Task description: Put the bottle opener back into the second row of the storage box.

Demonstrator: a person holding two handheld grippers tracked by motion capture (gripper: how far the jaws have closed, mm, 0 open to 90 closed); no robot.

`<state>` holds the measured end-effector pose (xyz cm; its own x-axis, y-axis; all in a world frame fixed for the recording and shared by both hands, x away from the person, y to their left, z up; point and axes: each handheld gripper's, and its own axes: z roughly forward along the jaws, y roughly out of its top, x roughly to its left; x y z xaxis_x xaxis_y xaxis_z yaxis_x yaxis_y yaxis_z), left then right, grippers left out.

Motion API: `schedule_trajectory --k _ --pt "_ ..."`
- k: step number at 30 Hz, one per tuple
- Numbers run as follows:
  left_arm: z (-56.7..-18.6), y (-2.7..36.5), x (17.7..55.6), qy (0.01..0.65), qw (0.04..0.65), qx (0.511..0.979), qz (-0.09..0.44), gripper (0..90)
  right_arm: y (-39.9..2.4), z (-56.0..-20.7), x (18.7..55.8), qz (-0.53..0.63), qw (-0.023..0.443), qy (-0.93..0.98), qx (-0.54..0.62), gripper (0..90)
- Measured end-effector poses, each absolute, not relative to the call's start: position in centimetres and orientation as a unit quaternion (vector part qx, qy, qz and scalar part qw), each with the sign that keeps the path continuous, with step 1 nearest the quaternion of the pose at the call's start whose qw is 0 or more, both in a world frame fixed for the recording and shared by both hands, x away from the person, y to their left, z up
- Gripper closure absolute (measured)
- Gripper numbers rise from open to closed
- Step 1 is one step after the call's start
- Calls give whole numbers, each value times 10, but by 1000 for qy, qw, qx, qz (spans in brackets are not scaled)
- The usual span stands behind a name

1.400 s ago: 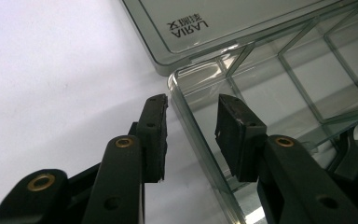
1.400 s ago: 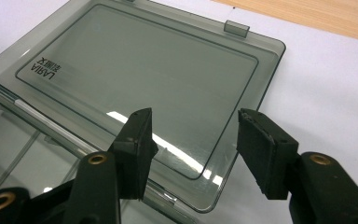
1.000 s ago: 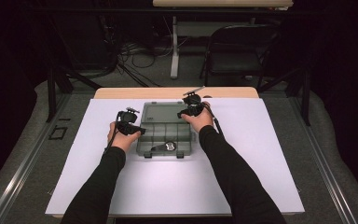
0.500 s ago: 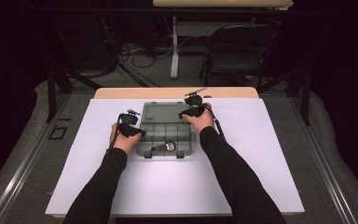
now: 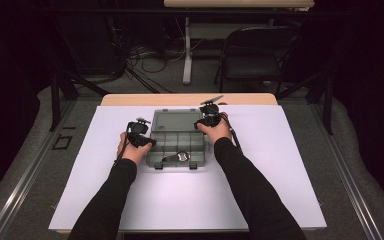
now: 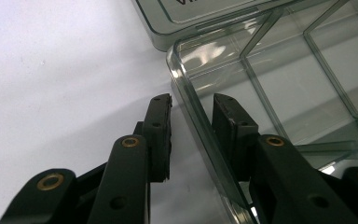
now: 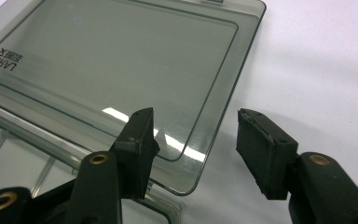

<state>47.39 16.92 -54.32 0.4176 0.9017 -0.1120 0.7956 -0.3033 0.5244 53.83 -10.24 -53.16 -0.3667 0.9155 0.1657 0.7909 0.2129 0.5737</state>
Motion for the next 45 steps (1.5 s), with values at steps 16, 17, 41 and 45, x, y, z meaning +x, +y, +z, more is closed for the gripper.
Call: schedule_trajectory --k 16,17,41,45 --pt "-543 169 474 526 260 803 104 677 -106 -540 542 327 64 763 554 359" --pt "-543 169 474 526 260 803 105 678 -104 -541 542 328 58 763 554 356" --pt "-544 168 473 519 263 806 111 710 -95 -542 542 321 63 752 572 272" --pt "-544 167 472 520 264 804 113 711 -96 -544 543 330 60 750 571 263"
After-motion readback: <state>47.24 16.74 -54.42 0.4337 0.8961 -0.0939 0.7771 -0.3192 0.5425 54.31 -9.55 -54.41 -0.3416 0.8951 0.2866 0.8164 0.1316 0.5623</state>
